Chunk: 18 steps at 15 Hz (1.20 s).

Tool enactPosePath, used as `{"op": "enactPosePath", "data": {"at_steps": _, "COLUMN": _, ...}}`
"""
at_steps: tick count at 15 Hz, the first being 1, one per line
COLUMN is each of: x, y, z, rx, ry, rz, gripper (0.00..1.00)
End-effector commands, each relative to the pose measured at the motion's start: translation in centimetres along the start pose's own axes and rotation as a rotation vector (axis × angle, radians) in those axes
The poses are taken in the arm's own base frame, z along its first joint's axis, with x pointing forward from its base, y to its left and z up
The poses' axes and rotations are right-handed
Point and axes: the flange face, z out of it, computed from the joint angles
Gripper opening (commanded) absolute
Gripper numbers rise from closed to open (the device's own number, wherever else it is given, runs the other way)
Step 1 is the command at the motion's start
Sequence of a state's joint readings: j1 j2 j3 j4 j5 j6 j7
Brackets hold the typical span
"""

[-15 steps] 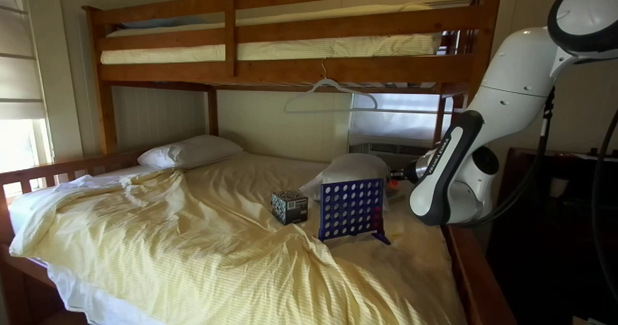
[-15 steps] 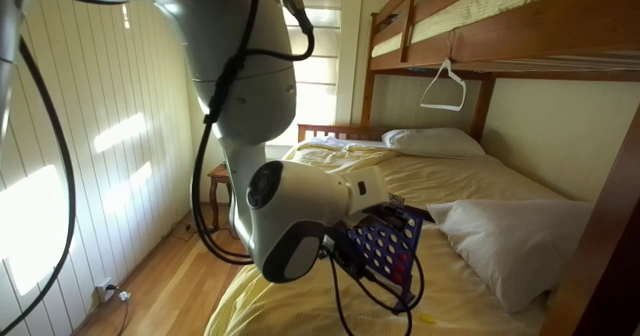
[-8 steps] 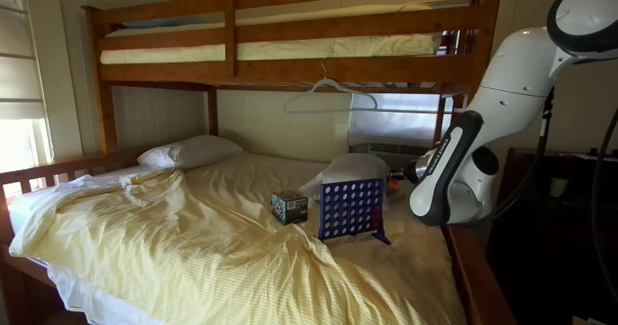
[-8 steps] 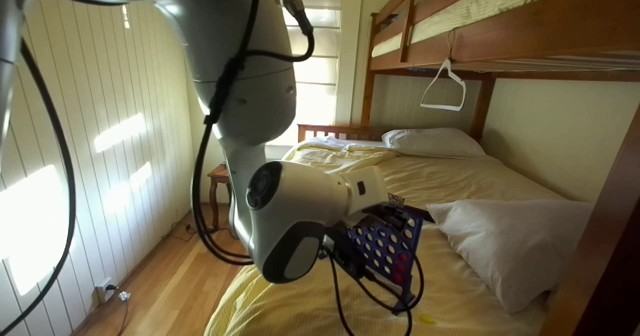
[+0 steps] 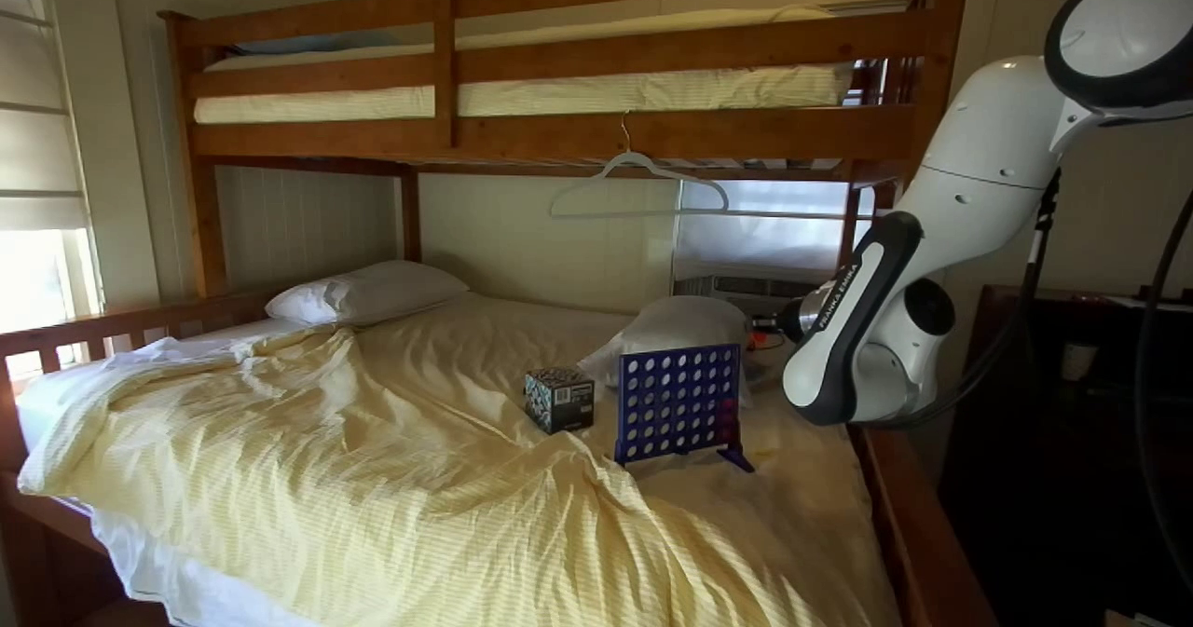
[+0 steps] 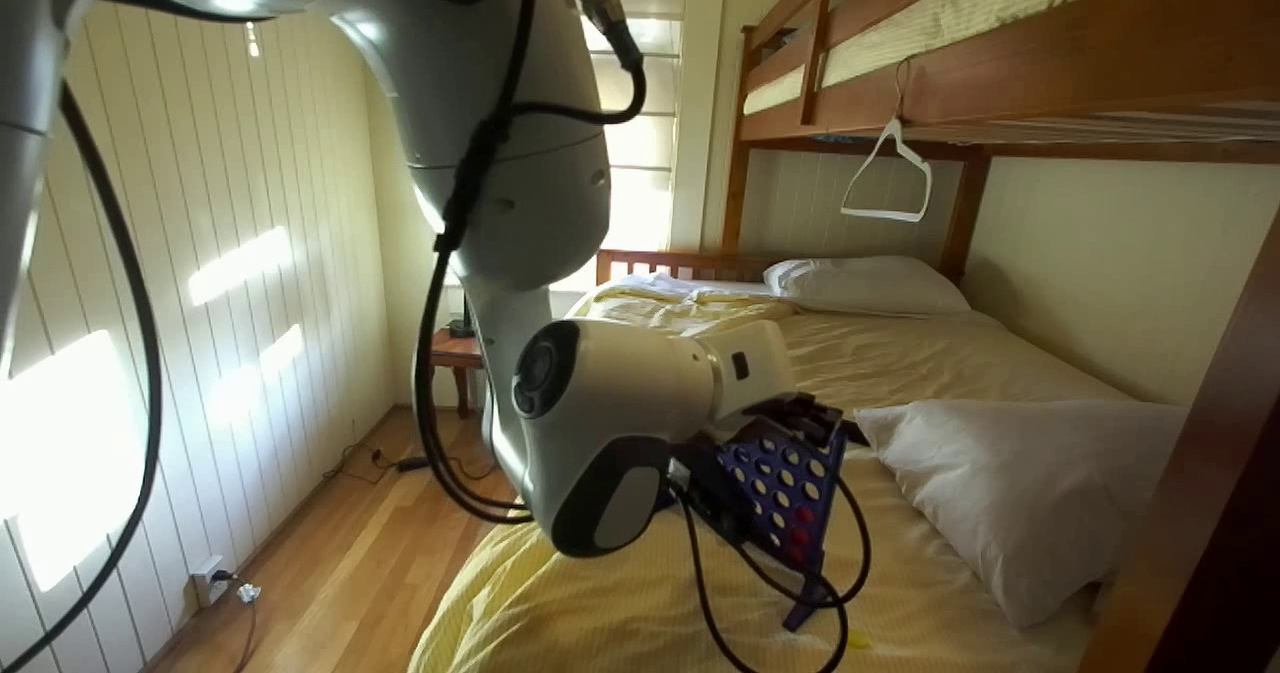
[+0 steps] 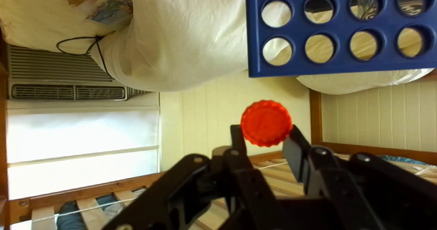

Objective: Put one orange ring inside the blue gameboard.

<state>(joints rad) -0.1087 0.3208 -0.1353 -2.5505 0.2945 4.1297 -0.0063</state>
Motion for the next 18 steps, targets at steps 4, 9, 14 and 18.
{"op": "enactPosePath", "data": {"at_steps": 4, "x": 1.1, "y": -0.4, "z": 2.5, "rx": 0.003, "ry": 0.058, "rz": 0.018, "gripper": 0.09}}
{"op": "enactPosePath", "data": {"at_steps": 9, "x": 0.7, "y": -1.2, "z": 3.9, "rx": 0.004, "ry": 0.058, "rz": 0.015, "gripper": 0.09}}
{"op": "enactPosePath", "data": {"at_steps": 14, "x": 0.3, "y": -1.5, "z": 4.8, "rx": 0.006, "ry": 0.059, "rz": 0.010, "gripper": 0.09}}
{"op": "enactPosePath", "data": {"at_steps": 18, "x": 0.2, "y": -1.7, "z": 5.3, "rx": 0.011, "ry": 0.061, "rz": 0.011, "gripper": 0.09}}
